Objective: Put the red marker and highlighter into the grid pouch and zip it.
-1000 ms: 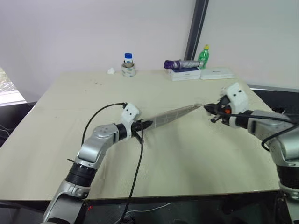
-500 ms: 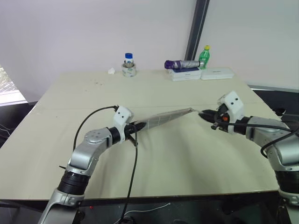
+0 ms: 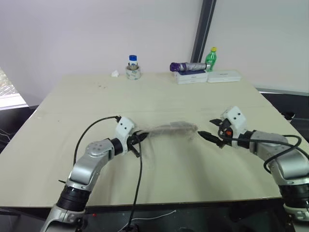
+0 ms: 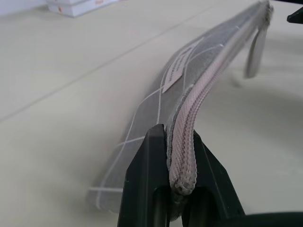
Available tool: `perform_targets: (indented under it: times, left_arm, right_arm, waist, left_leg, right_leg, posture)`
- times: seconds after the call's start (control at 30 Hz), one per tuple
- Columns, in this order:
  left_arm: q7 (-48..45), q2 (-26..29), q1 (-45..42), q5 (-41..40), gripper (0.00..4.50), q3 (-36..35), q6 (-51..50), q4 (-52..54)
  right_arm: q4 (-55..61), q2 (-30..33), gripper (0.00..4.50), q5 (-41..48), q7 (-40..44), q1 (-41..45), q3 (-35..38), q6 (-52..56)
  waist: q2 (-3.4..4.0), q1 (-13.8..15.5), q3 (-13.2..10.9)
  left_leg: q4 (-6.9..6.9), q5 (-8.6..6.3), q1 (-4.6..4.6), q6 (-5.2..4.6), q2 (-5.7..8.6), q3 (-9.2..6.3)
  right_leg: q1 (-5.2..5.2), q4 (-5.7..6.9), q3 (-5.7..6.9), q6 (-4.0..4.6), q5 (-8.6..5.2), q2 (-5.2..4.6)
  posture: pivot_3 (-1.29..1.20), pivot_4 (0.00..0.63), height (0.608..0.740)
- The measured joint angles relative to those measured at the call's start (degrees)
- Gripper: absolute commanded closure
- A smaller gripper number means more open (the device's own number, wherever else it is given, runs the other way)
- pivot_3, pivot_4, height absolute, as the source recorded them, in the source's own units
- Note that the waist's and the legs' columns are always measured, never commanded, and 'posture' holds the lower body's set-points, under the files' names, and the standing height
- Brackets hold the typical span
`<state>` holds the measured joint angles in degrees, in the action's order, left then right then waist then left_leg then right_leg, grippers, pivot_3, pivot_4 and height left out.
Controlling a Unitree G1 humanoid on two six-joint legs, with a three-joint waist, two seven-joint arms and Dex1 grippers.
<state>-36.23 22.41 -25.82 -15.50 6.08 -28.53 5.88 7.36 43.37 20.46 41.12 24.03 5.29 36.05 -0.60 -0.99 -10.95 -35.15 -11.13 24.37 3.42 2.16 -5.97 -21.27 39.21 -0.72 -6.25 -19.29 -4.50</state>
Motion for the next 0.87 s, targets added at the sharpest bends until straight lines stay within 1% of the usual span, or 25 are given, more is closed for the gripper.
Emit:
perform_targets:
  times: [0.2, 0.23, 0.4, 0.53, 0.7, 0.87]
  left_arm:
    - [-0.51, 0.13, 1.46, -0.31, 0.38, -0.14, -2.23, 0.09]
    - [-0.58, 0.37, 1.62, -0.30, 0.07, -0.15, -2.42, 0.40]
    - [-1.22, 2.40, 4.43, -1.86, 0.07, -1.52, -4.08, 3.57]
    - [-0.86, 4.54, 7.14, -3.94, 0.07, -5.98, -5.96, 5.69]
    - [1.39, 6.39, 10.00, -5.48, 0.07, -13.76, -5.98, 6.31]
    - [2.03, 7.48, 11.56, -6.45, 0.07, -16.92, -5.94, 7.18]
  right_arm:
    - [-2.32, -0.83, 0.56, -1.87, -0.24, -1.87, -0.36, -2.59]
    - [-2.44, -0.97, 0.56, -2.15, -0.26, -1.87, -0.38, -3.03]
    - [-3.04, -1.16, 0.56, -3.01, -0.35, -2.09, -0.35, -5.07]
    - [-3.50, -0.89, 0.56, -3.46, 0.38, -2.84, -0.15, -6.84]
    - [-4.49, 0.07, 0.56, -2.27, 3.31, -2.92, 1.86, -7.96]
    - [-6.03, 0.47, 0.56, -1.22, 5.65, -2.75, 2.67, -8.76]
  waist:
    - [0.00, 0.06, 0.00]
    - [0.00, 0.04, 0.00]
    - [0.00, 0.01, 0.00]
    - [0.00, 0.05, 0.00]
    - [0.00, 0.11, 0.00]
    - [0.00, 0.21, 0.00]
  left_leg:
    - [0.00, 0.00, 0.01, 0.00, 0.00, 0.00]
    - [0.00, 0.00, 0.01, 0.00, 0.00, 0.00]
    - [0.02, 0.00, 0.01, 0.00, -0.01, -0.01]
    - [0.01, 0.00, 0.00, 0.00, -0.04, -0.02]
    - [0.01, 0.00, 0.00, 0.00, -0.06, -0.02]
    - [0.00, 0.00, 0.00, 0.00, -0.07, -0.02]
  right_leg:
    - [-0.01, 0.00, 0.00, 0.00, 0.00, 0.00]
    - [-0.01, 0.00, 0.00, 0.00, 0.00, 0.00]
    - [-0.02, 0.00, 0.00, 0.00, 0.00, 0.00]
    - [0.01, 0.00, 0.00, 0.00, 0.00, -0.01]
    - [-0.01, 0.00, 0.00, 0.00, 0.00, -0.03]
    - [0.03, -0.02, 0.00, 0.00, 0.00, -0.06]
  posture:
    - [0.00, 0.150, 0.737]
    - [0.00, 0.150, 0.737]
    - [0.00, 0.150, 0.737]
    - [0.00, 0.150, 0.737]
    - [0.00, 0.150, 0.737]
    - [0.00, 0.150, 0.737]
